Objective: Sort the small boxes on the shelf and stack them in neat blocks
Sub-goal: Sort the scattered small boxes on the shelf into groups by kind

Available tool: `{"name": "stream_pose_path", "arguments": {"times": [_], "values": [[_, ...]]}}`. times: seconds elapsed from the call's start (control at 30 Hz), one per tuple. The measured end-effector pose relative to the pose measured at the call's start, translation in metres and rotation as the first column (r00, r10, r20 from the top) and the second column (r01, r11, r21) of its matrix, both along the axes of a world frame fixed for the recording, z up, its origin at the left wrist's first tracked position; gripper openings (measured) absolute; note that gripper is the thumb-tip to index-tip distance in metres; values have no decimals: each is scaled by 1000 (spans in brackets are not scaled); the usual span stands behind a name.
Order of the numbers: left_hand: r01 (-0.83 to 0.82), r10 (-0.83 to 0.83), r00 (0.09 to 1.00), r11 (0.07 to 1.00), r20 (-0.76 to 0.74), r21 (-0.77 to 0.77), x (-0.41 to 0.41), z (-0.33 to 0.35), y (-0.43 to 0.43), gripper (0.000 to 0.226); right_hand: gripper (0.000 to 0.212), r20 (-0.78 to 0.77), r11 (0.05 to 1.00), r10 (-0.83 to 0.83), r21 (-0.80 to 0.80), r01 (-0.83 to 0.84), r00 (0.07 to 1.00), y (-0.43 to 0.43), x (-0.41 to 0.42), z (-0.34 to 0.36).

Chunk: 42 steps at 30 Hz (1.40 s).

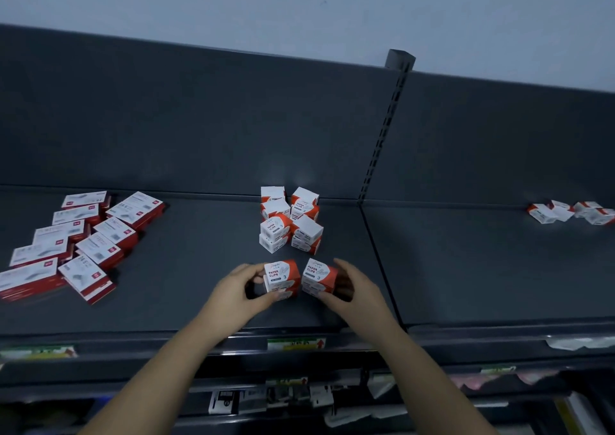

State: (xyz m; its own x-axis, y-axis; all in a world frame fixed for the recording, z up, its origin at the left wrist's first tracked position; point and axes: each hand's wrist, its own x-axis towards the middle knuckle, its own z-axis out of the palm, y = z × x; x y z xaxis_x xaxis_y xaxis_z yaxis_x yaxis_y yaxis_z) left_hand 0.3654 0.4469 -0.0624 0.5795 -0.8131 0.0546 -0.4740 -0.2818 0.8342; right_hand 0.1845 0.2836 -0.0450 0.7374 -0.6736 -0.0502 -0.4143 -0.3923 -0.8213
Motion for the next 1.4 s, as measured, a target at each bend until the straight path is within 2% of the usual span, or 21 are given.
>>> {"name": "stream_pose_path", "arguments": {"times": [0.1,0.23,0.43,0.63,0.8,0.97,1.03,1.13,1.23,1.3,1.4], "values": [[-6,6,1000,1000,15,-4,4,0,-6,40,43,21,1000,3,-24,-3,1000,-3,6,1],[-121,121,992,992,16,-33,9,4,-20,30,32,-1,994,-4,-108,4,1000,-6,26,1],[-199,201,979,979,43,-46,20,-6,-33,27,31,23,980,-96,-173,98,995,-7,51,-7],[-234,238,969,970,70,-61,19,-7,-37,37,30,91,965,-200,-155,212,976,-4,60,-17],[-226,229,972,972,54,-57,20,-6,-37,33,34,94,966,-212,-132,223,973,-3,60,-19],[-210,213,976,976,49,-52,20,-5,-34,29,42,37,982,-170,-84,172,985,-8,58,-14],[-200,202,979,978,34,-52,19,-3,-33,33,44,-16,991,-118,-64,117,993,-12,55,-8],[-227,214,967,970,-135,-89,16,4,-29,48,49,-75,1000,-24,-8,24,997,-17,48,0],[-249,211,943,960,-257,-127,16,10,-23,55,52,-153,994,64,-74,-76,986,-22,37,11],[-222,193,956,968,-223,-115,13,18,-23,53,55,-208,975,107,-169,-143,972,-27,29,20],[-106,106,994,993,4,-45,7,31,-28,67,66,-298,934,121,-289,-211,947,-33,19,34]]}}
